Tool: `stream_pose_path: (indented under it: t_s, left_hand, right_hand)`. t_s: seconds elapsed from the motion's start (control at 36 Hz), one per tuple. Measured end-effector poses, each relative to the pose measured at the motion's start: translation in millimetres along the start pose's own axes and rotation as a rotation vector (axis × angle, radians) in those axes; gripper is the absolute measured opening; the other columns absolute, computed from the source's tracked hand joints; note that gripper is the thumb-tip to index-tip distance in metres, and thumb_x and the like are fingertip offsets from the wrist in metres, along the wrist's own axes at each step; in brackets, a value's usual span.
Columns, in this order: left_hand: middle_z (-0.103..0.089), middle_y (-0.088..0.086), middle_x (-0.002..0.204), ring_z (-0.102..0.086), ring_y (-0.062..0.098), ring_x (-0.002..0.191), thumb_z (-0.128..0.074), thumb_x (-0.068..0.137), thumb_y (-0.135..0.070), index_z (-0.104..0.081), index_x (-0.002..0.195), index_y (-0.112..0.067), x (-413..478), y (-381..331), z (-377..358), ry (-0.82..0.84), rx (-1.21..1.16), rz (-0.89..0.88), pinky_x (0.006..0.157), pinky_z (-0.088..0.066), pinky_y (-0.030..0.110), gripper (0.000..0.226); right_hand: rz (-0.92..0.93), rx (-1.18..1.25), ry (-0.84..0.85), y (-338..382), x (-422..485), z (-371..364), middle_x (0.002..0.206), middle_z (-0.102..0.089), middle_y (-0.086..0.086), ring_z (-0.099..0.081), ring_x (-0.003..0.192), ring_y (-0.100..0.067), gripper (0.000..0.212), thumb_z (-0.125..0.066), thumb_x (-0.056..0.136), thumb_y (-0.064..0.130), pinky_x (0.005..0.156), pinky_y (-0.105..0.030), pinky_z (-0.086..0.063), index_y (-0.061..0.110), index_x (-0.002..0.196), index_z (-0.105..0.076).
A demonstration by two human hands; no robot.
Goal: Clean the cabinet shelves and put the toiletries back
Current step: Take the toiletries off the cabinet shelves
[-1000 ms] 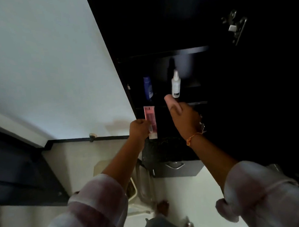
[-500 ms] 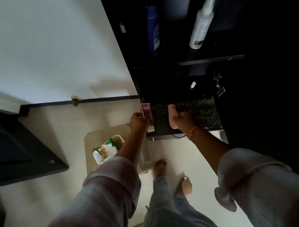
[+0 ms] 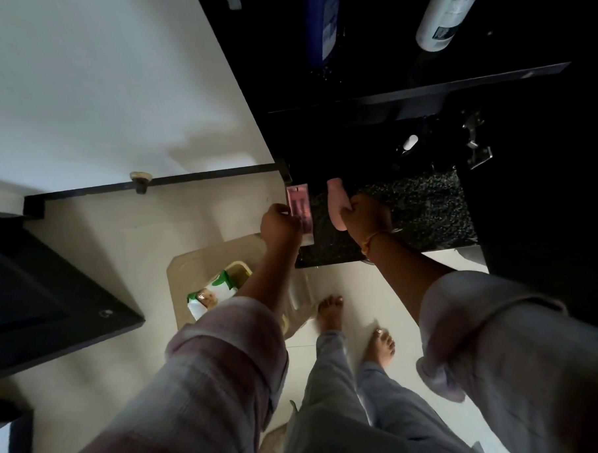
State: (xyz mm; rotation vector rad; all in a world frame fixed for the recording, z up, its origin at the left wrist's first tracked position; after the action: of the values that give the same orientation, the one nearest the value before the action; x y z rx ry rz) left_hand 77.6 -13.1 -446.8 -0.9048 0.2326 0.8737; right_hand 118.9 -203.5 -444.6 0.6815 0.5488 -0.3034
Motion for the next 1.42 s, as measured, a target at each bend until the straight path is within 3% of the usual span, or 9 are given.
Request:
stream_pose_path:
  t_s: [0.14, 0.22, 0.36, 0.47, 0.56, 0.78, 0.97, 1.22, 1.42]
  left_hand:
    - [-0.066, 0.008, 0.11, -0.066, 0.022, 0.093, -0.071, 0.084, -0.016, -0.056, 0.119, -0.01, -7, -5, 1, 0.038, -0.011, -0.016, 0.079, -0.058, 0.041, 0.039]
    - [-0.059, 0.007, 0.113, -0.059, 0.02, 0.098, -0.074, 0.083, -0.017, -0.049, 0.127, -0.007, -21, -12, 8, 0.038, -0.018, -0.06, 0.076, -0.053, 0.033, 0.051]
    - [-0.057, 0.0, 0.1, -0.058, 0.018, 0.092, -0.07, 0.085, -0.021, -0.055, 0.113, -0.013, -58, -36, 29, 0.05, 0.058, -0.236, 0.074, -0.05, 0.031, 0.033]
    - [-0.06, 0.011, 0.111, -0.055, 0.026, 0.104, -0.072, 0.082, -0.022, -0.056, 0.116, -0.012, -89, -71, 49, 0.021, 0.127, -0.462, 0.091, -0.047, 0.038, 0.039]
    - [-0.057, 0.009, 0.119, -0.05, 0.025, 0.114, -0.068, 0.085, -0.023, -0.054, 0.124, -0.013, -116, -104, 66, -0.008, 0.123, -0.59, 0.097, -0.042, 0.035, 0.042]
    - [-0.053, 0.005, 0.125, -0.046, 0.024, 0.121, -0.065, 0.086, -0.023, -0.05, 0.129, -0.015, -178, -187, 101, -0.142, 0.074, -0.818, 0.101, -0.042, 0.035, 0.046]
    - [-0.055, 0.005, 0.117, -0.049, 0.021, 0.112, -0.066, 0.086, -0.017, -0.055, 0.121, -0.012, -240, -252, 150, -0.319, -0.035, -1.114, 0.099, -0.043, 0.035, 0.036]
    - [-0.054, 0.003, 0.124, -0.047, 0.015, 0.118, -0.064, 0.09, -0.021, -0.056, 0.121, -0.011, -333, -353, 249, -0.606, -0.169, -1.444, 0.102, -0.039, 0.025, 0.034]
    - [-0.053, 0.007, 0.123, -0.047, 0.019, 0.117, -0.063, 0.089, -0.023, -0.055, 0.121, -0.009, -381, -427, 326, -0.822, -0.241, -1.562, 0.101, -0.042, 0.031, 0.036]
  right_hand:
    - [-0.03, -0.028, -0.034, 2, -5, 7, 0.115, -0.064, -0.017, -0.061, 0.102, -0.032, 0.031, -0.061, 0.089, 0.028, 0.071, -0.028, -0.038, 0.01, 0.115, -0.063]
    - [-0.011, -0.04, -0.048, 9, -21, 18, 0.124, -0.06, -0.017, -0.06, 0.108, -0.035, 0.04, -0.06, 0.091, 0.03, 0.079, -0.034, -0.046, 0.012, 0.126, -0.056]
    - [0.105, -0.08, -0.071, 31, -56, 46, 0.127, -0.058, -0.018, -0.057, 0.113, -0.036, 0.042, -0.057, 0.092, 0.031, 0.086, -0.038, -0.048, 0.01, 0.129, -0.052]
    - [0.245, -0.212, -0.153, 57, -92, 82, 0.132, -0.052, -0.016, -0.054, 0.117, -0.037, 0.042, -0.055, 0.094, 0.031, 0.089, -0.037, -0.046, 0.013, 0.131, -0.05]
    - [0.299, -0.249, -0.235, 70, -118, 110, 0.135, -0.048, -0.011, -0.054, 0.116, -0.035, 0.042, -0.053, 0.094, 0.036, 0.088, -0.039, -0.047, 0.019, 0.132, -0.049]
    - [0.52, -0.211, -0.521, 104, -175, 190, 0.123, -0.057, -0.008, -0.056, 0.111, -0.032, 0.04, -0.056, 0.088, 0.041, 0.083, -0.04, -0.053, 0.017, 0.121, -0.057]
    - [0.744, -0.187, -0.81, 144, -230, 268, 0.111, -0.062, -0.004, -0.059, 0.101, -0.026, 0.036, -0.06, 0.086, 0.04, 0.072, -0.034, -0.053, 0.019, 0.115, -0.06]
    - [0.993, -0.048, -1.142, 224, -318, 383, 0.114, -0.059, -0.001, -0.055, 0.104, -0.021, 0.036, -0.056, 0.089, 0.042, 0.073, -0.033, -0.053, 0.02, 0.118, -0.057]
    - [1.102, -0.01, -1.323, 284, -363, 465, 0.113, -0.059, -0.009, -0.055, 0.102, -0.029, 0.037, -0.053, 0.091, 0.037, 0.086, -0.039, -0.049, 0.012, 0.118, -0.058]
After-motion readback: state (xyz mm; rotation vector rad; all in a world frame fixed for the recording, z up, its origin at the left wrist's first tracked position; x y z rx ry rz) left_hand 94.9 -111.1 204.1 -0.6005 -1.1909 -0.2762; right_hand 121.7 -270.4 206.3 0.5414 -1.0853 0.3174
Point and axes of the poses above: each hand's wrist, its own x-axis towards the middle knuckle, its own z-axis out of the back of the hand, y = z × x, the point moved 6 cm from there along x, towards the middle knuckle
